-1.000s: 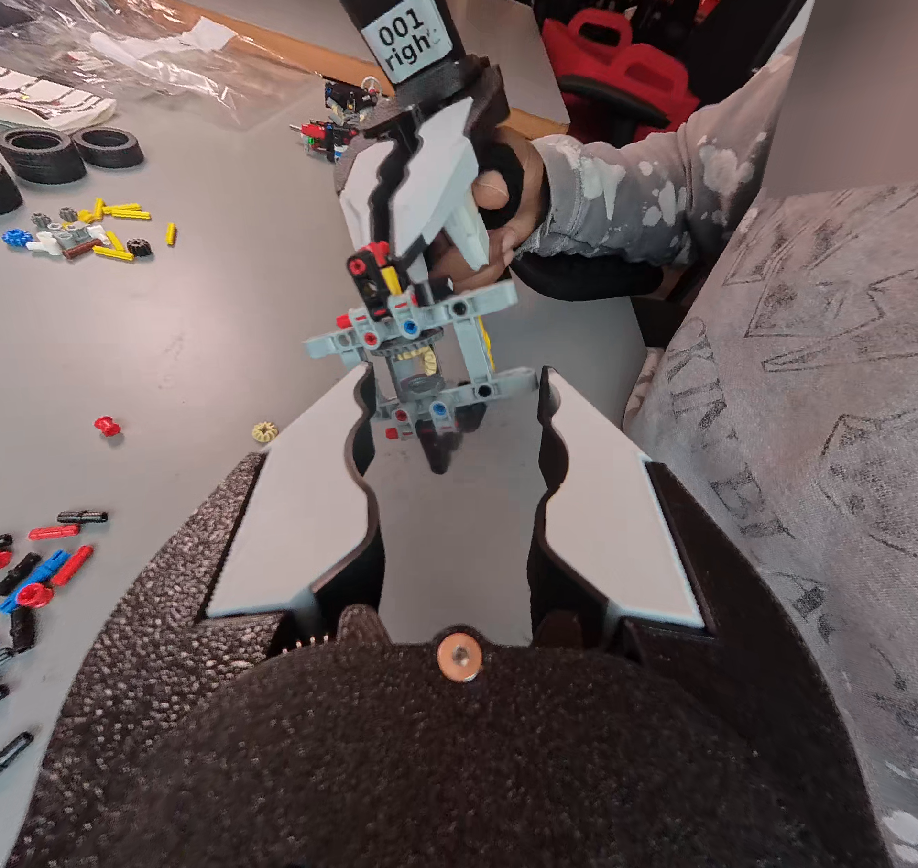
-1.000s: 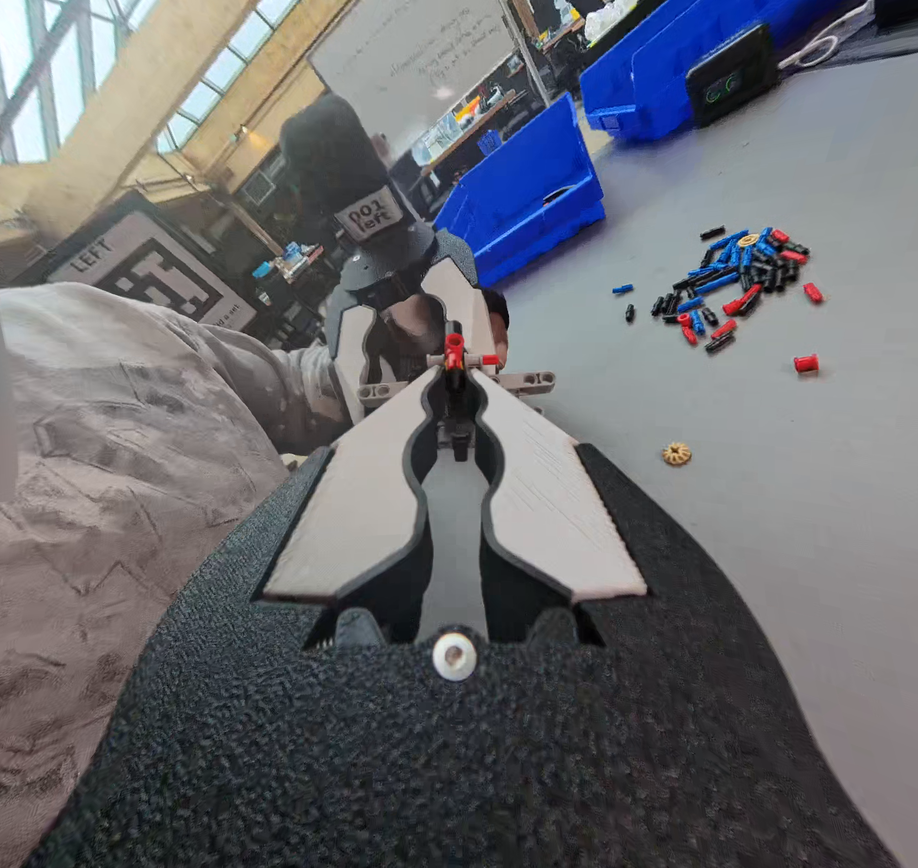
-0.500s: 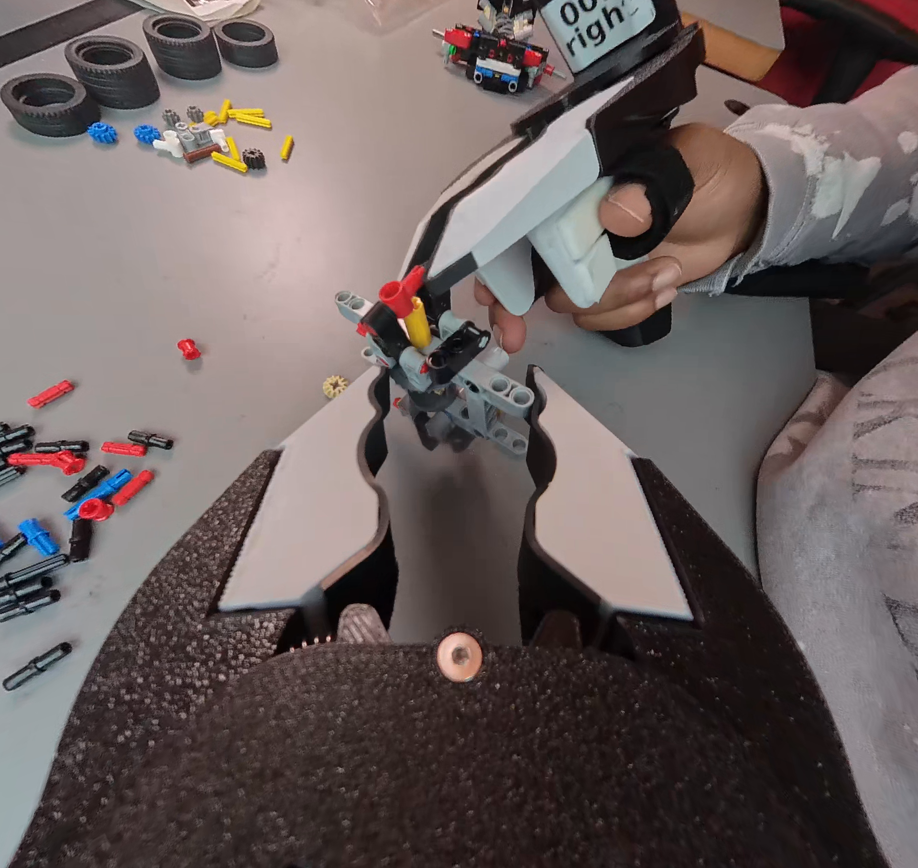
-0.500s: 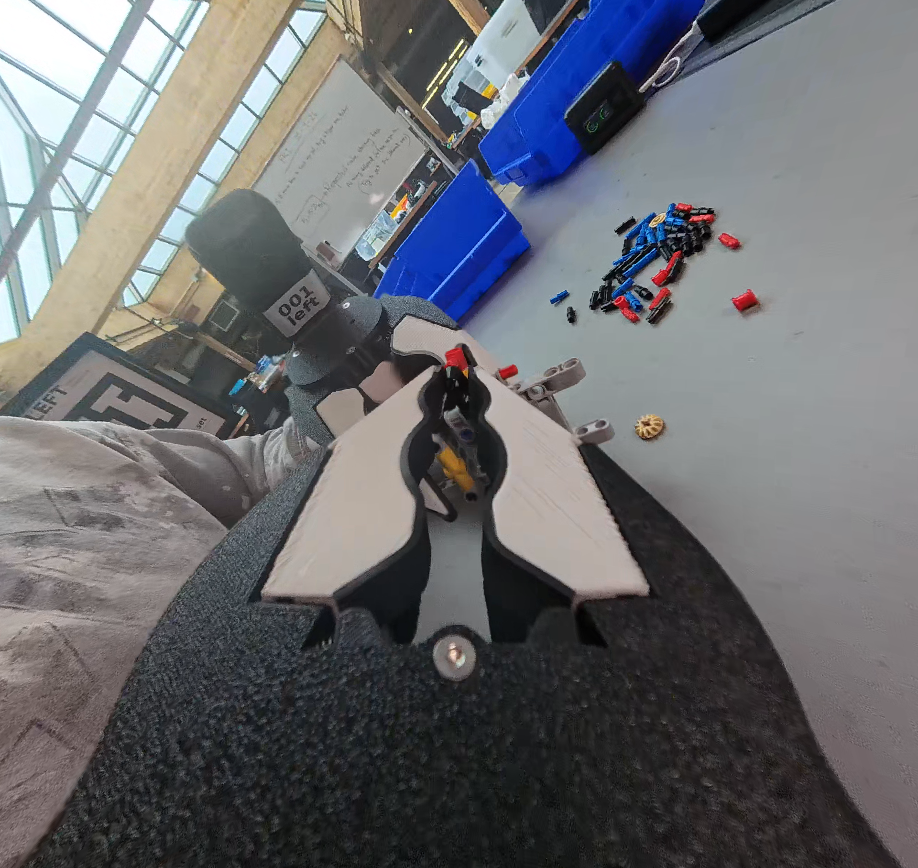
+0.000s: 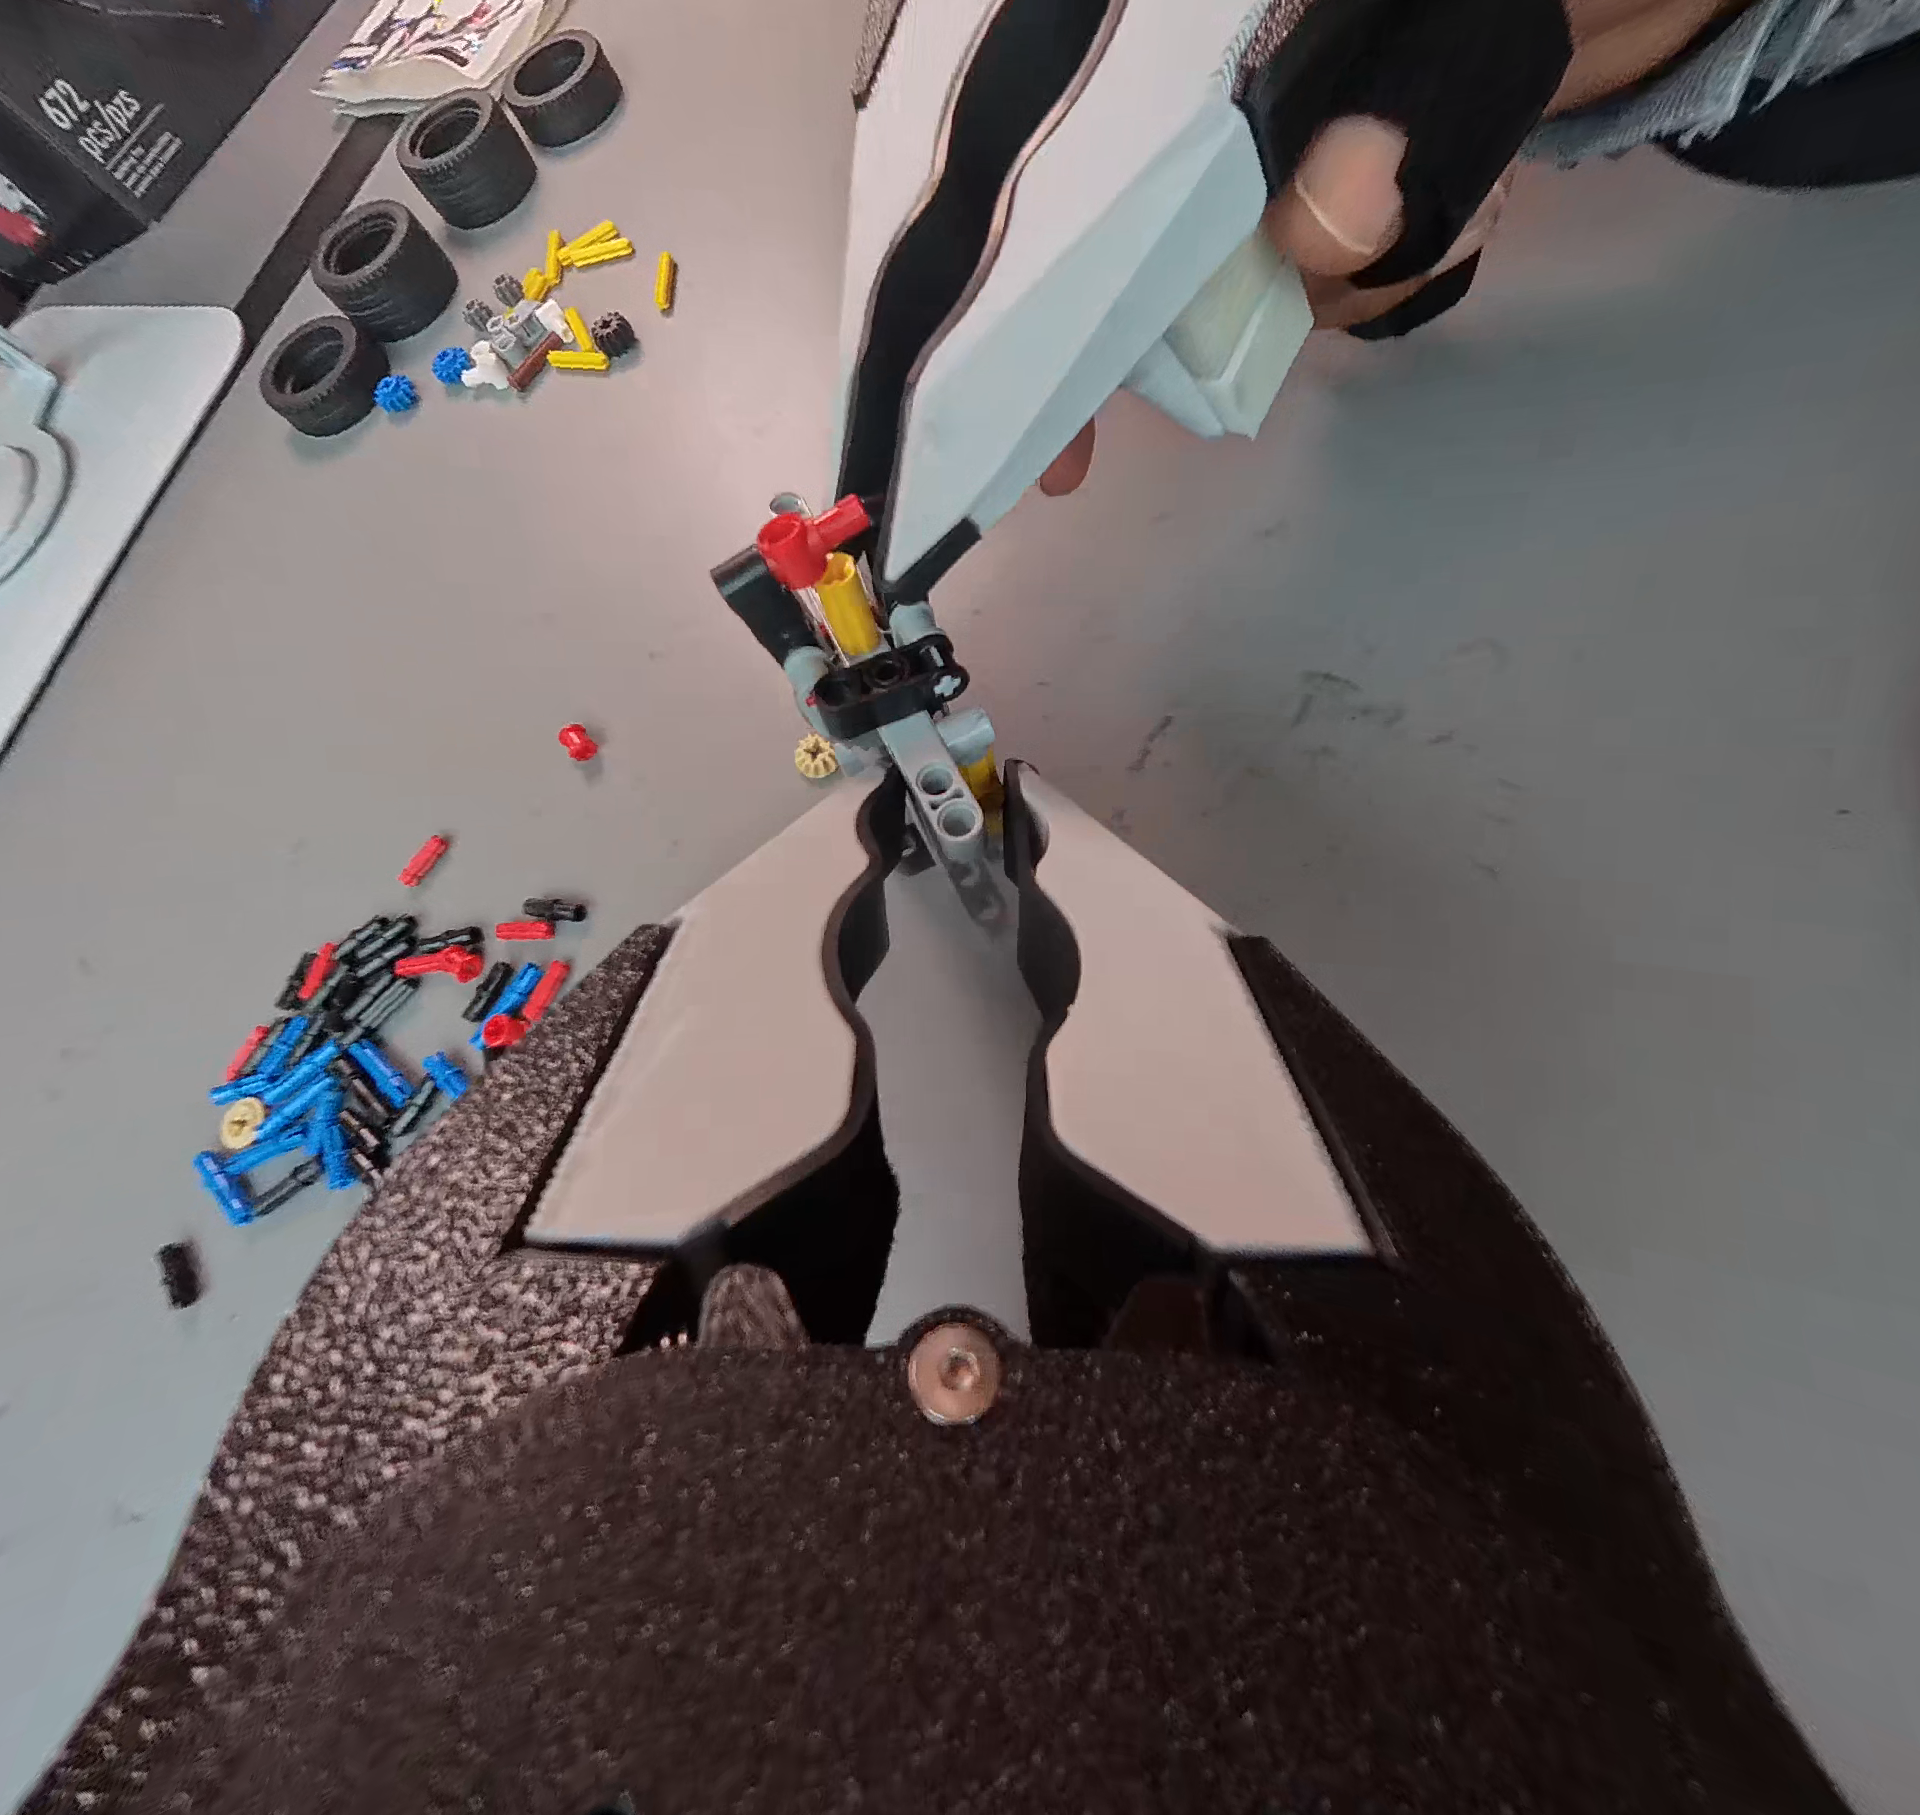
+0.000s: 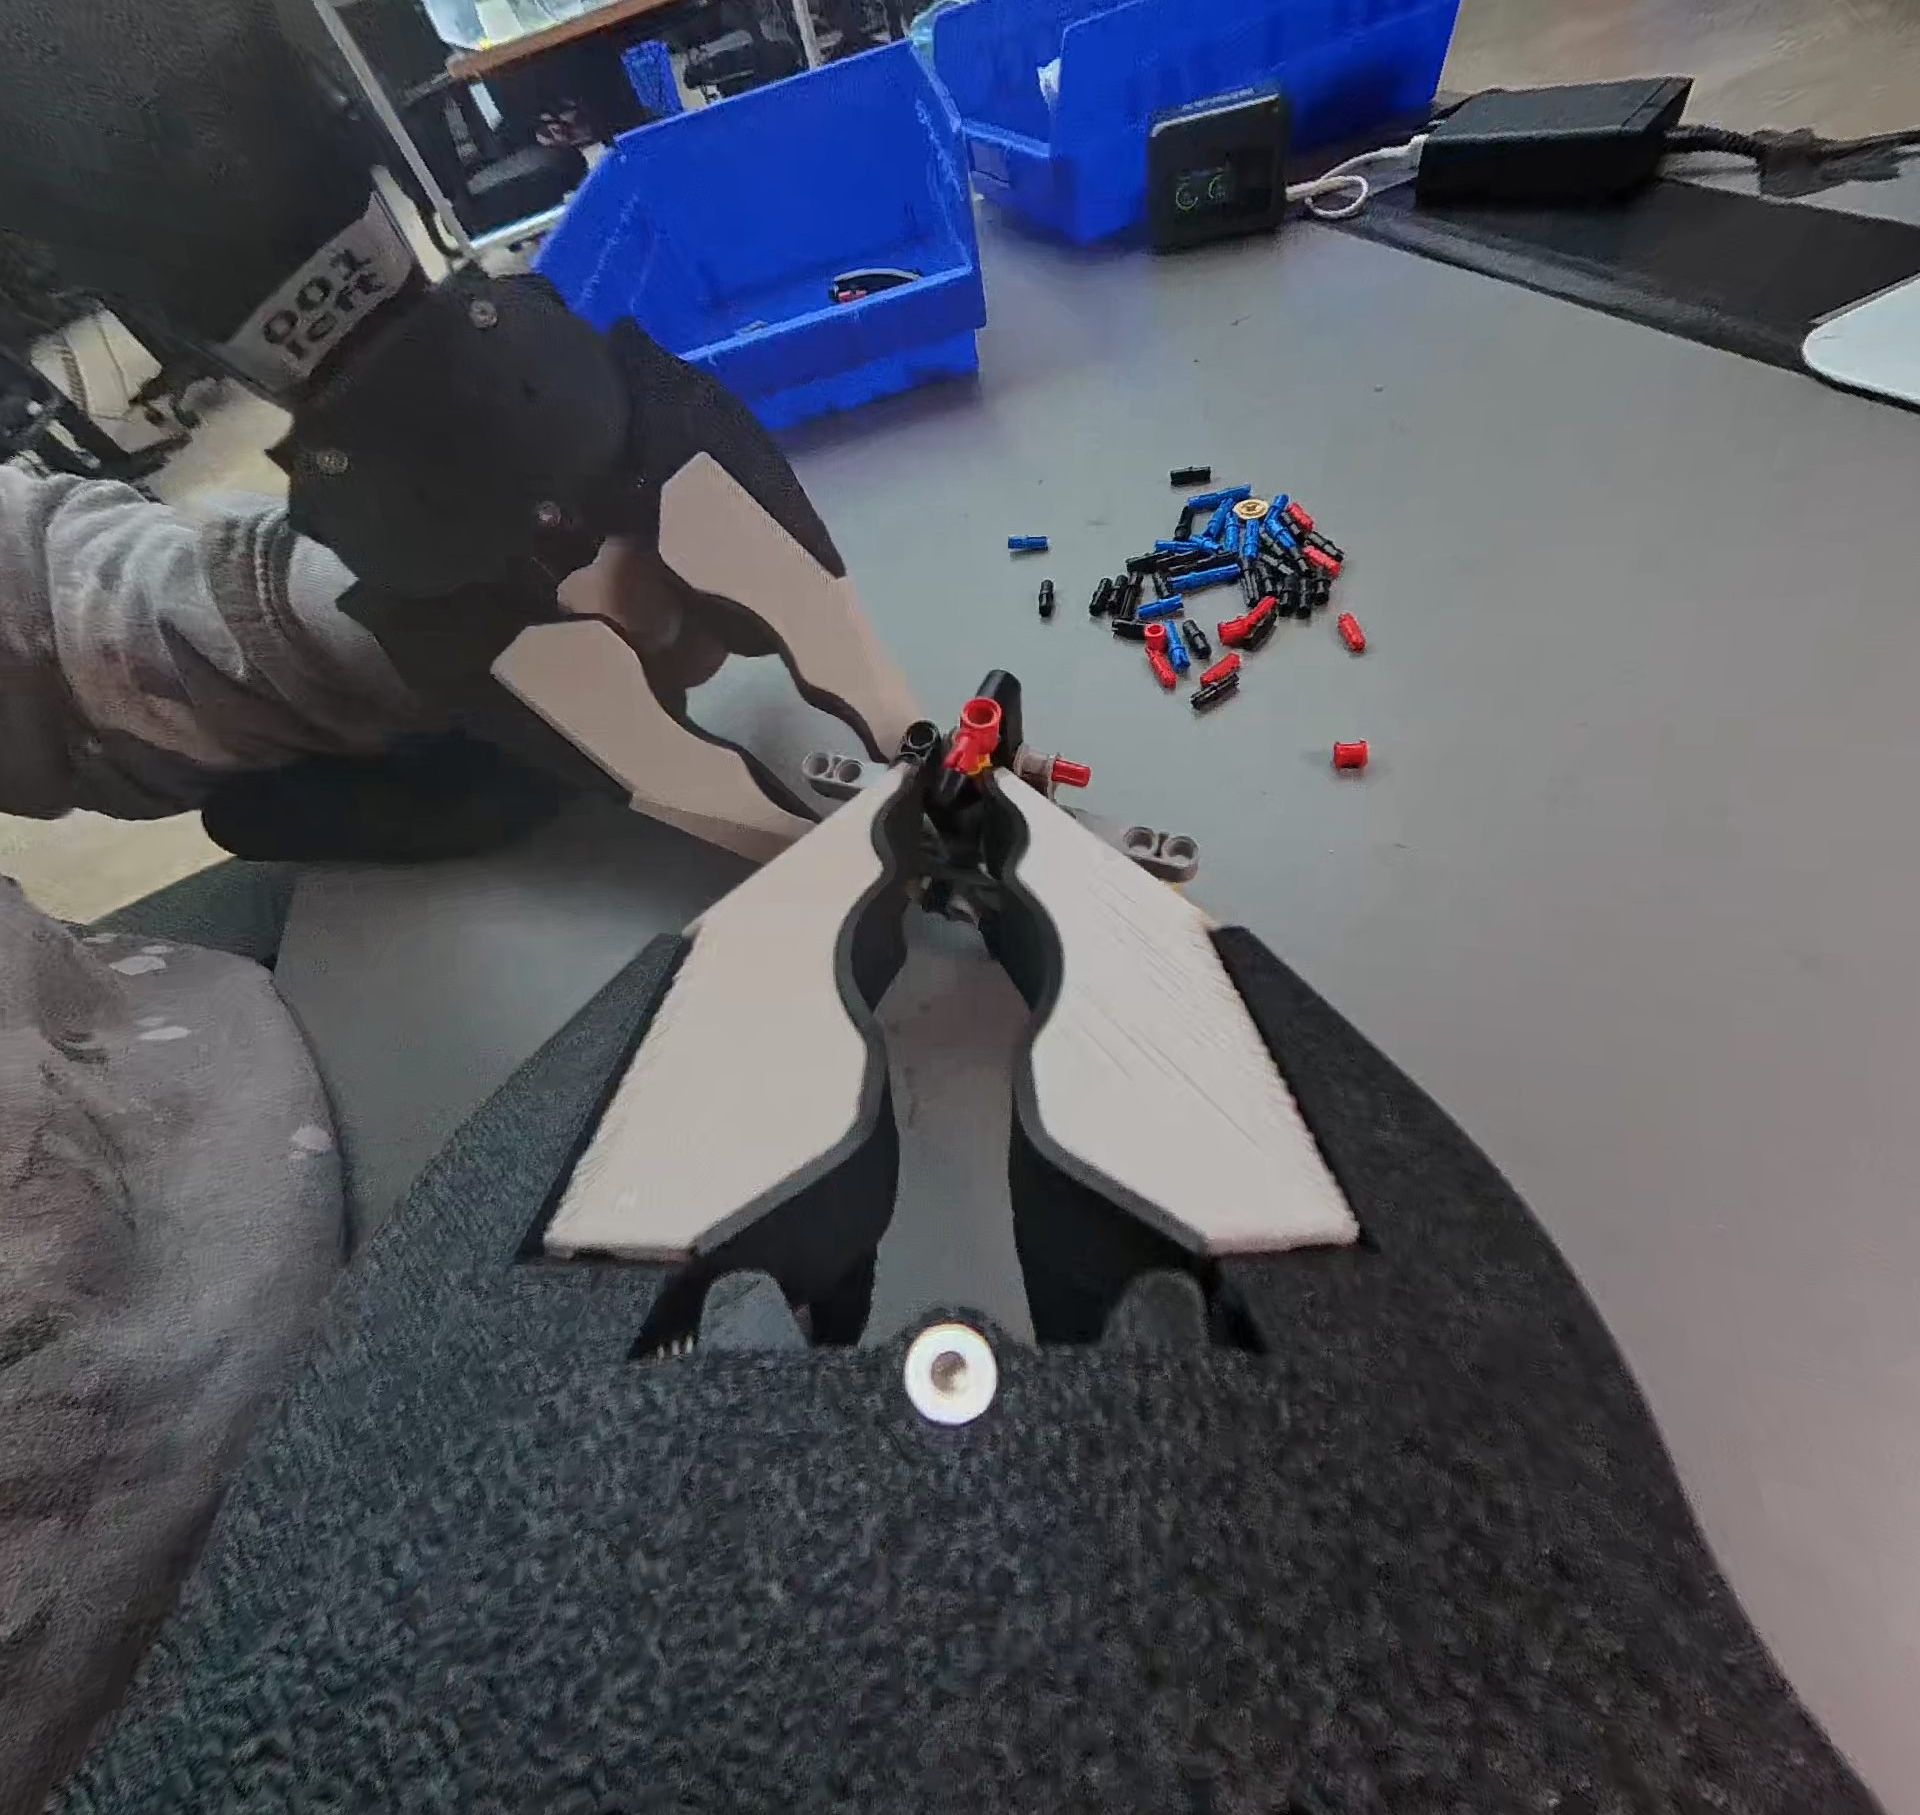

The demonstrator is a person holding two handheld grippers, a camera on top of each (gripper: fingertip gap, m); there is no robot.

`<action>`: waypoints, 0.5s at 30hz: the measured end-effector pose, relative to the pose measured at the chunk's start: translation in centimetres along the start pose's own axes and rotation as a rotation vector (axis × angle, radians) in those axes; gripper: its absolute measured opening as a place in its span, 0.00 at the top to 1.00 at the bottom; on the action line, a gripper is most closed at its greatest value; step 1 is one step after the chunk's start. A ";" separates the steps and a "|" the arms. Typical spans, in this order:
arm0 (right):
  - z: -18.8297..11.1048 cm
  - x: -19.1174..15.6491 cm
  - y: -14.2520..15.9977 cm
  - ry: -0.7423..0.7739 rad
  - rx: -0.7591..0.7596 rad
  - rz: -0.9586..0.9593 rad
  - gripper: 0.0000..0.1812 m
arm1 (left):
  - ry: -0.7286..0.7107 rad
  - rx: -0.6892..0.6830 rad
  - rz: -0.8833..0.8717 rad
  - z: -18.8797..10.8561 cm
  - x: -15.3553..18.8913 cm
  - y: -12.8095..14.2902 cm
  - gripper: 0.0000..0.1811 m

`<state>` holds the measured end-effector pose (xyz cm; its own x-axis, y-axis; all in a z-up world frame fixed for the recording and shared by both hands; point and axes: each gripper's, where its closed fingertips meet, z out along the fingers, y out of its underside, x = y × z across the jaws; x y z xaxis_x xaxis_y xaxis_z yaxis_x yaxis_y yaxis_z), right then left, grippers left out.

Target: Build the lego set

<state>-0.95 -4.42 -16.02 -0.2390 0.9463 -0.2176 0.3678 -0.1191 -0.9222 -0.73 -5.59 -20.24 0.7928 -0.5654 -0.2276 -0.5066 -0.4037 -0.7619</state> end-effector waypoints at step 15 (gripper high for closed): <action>-0.1 0.0 0.5 0.001 -0.060 0.001 0.96 | -0.191 -0.124 0.329 0.2 -1.2 1.2 0.91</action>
<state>-0.66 -4.39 -16.43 -0.2375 0.9467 -0.2176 0.4211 -0.1016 -0.9013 -2.17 -5.27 -21.00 0.6238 -0.5402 -0.5649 -0.7721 -0.3136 -0.5527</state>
